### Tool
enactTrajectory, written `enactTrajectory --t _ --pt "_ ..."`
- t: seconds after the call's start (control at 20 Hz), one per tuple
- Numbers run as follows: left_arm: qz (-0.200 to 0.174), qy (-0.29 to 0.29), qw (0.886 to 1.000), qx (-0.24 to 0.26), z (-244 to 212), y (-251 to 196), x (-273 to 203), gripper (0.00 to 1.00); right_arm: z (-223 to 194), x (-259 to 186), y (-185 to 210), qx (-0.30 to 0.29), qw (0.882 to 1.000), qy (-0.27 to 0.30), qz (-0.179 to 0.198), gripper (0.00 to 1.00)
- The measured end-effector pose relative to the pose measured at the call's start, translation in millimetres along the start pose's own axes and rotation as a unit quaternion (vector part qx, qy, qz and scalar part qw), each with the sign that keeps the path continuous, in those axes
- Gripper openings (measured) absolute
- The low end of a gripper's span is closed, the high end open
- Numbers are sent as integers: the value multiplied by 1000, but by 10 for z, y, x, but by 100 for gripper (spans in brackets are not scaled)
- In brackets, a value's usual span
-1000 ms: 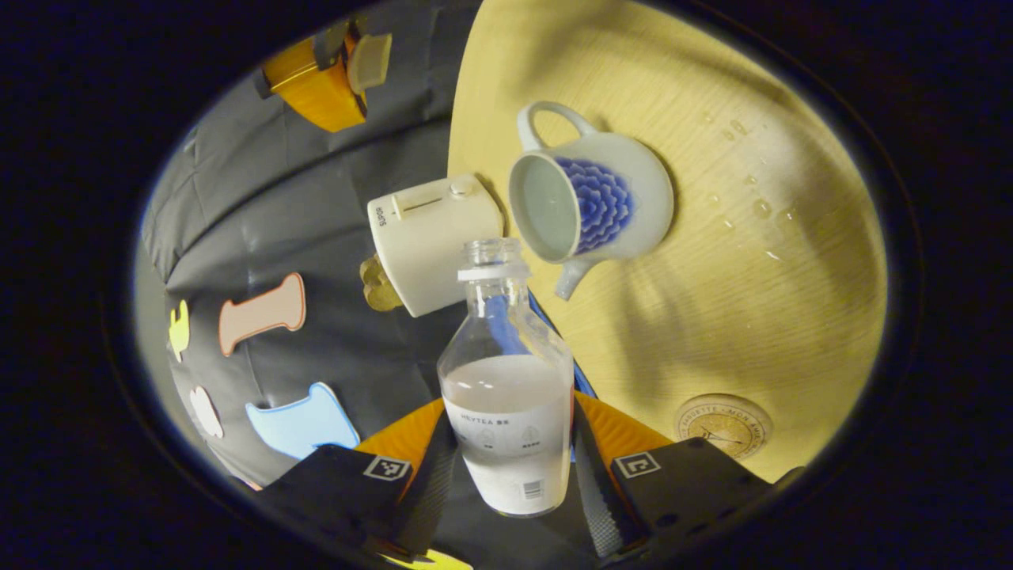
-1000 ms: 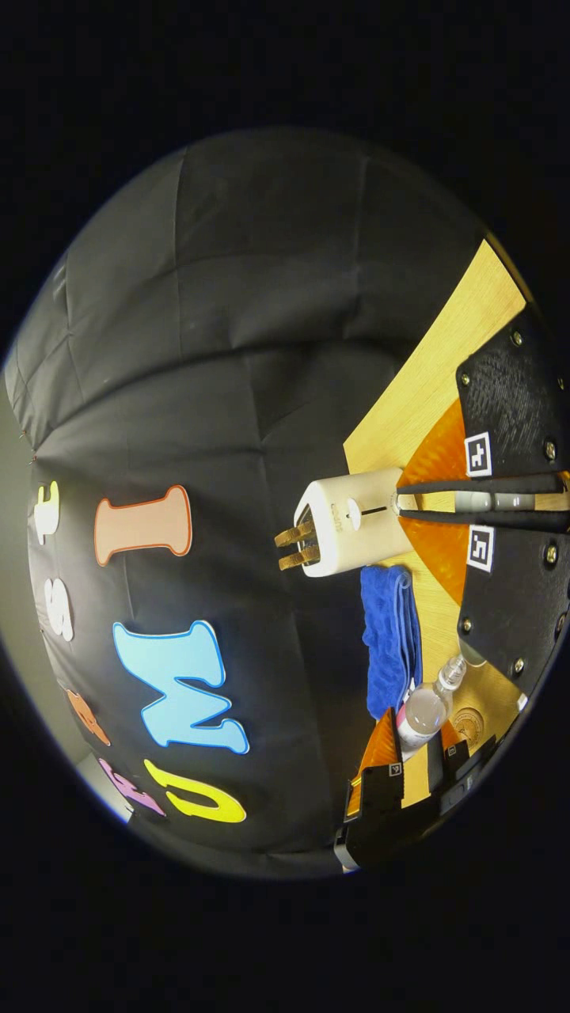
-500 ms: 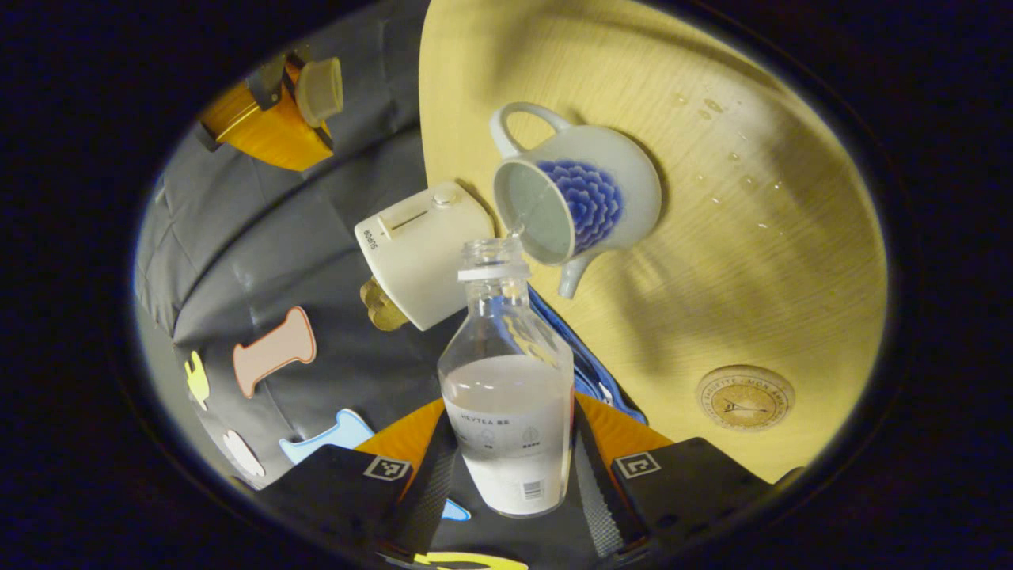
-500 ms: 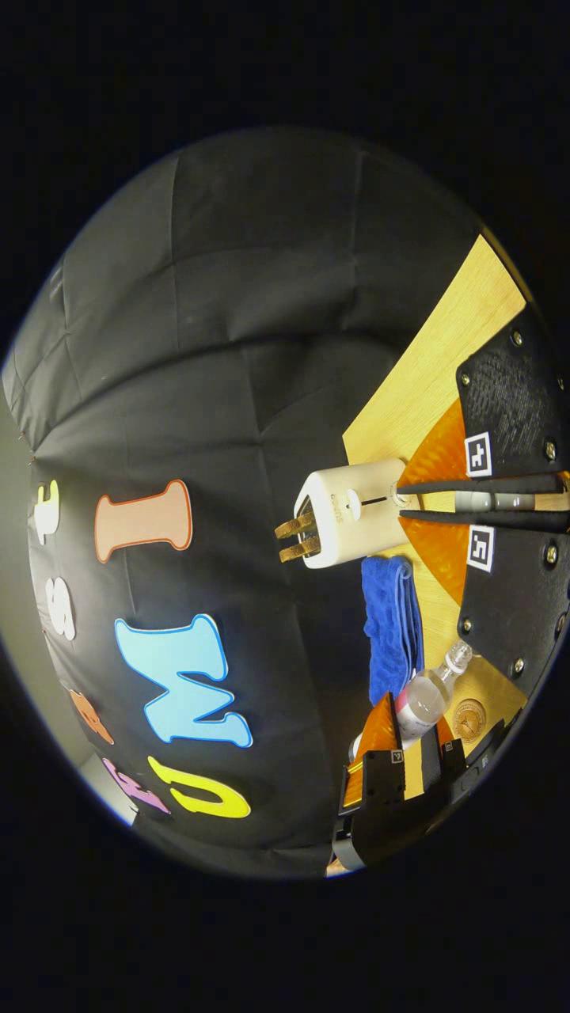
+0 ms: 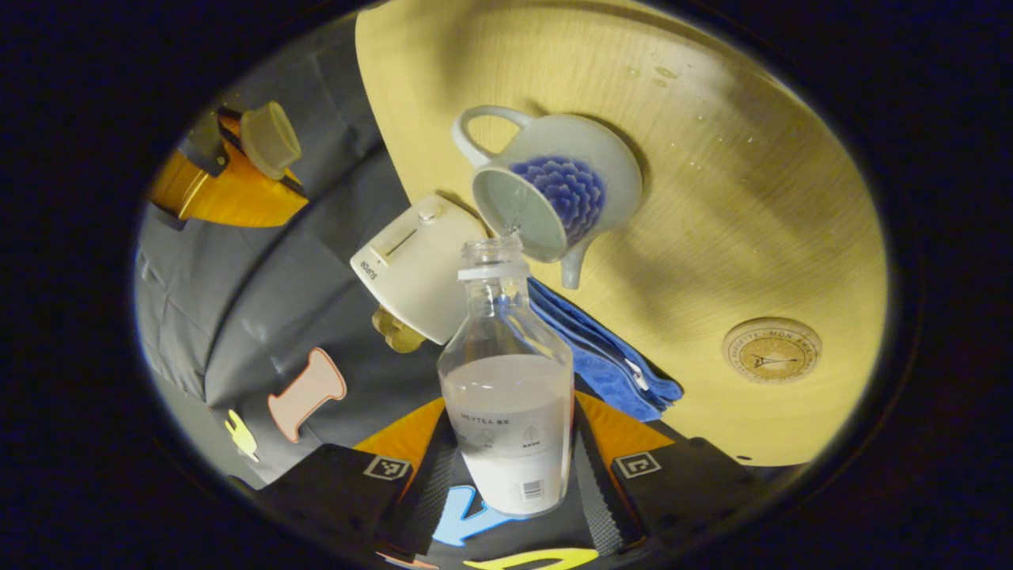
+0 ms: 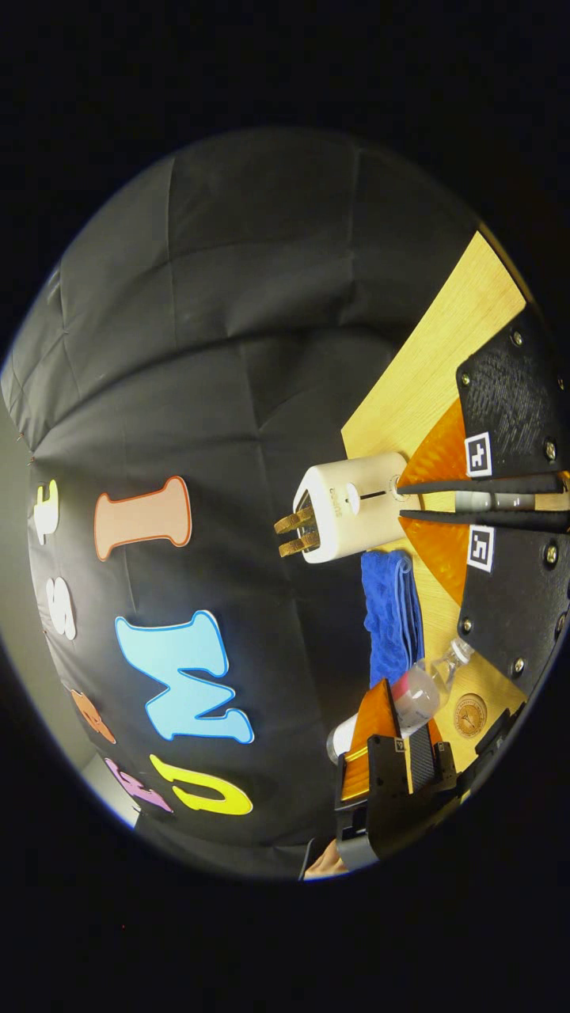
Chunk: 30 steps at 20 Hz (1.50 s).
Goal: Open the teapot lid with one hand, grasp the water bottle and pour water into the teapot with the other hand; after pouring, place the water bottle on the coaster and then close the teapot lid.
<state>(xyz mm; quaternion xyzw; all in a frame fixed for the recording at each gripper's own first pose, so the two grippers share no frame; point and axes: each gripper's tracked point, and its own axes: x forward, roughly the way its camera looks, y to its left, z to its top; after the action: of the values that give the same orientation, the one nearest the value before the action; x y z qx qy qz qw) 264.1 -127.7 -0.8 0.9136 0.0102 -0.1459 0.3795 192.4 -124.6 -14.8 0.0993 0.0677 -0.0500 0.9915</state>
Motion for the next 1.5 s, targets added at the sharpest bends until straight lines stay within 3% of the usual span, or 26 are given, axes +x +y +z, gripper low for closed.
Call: enactTrajectory --t 0.65,1.2,1.35,1.5 --pt "1 11 998 55 -13 179 -15 84 30 -18 35 11 1000 -2 11 8" --pt "3 19 997 69 -16 223 -57 84 9 -4 35 16 1000 1 16 8" --pt "4 13 998 58 12 205 -53 84 -5 7 41 13 1000 2 15 8" --pt "6 3 1000 14 -1 138 -13 84 -2 4 2 12 1000 2 5 8"
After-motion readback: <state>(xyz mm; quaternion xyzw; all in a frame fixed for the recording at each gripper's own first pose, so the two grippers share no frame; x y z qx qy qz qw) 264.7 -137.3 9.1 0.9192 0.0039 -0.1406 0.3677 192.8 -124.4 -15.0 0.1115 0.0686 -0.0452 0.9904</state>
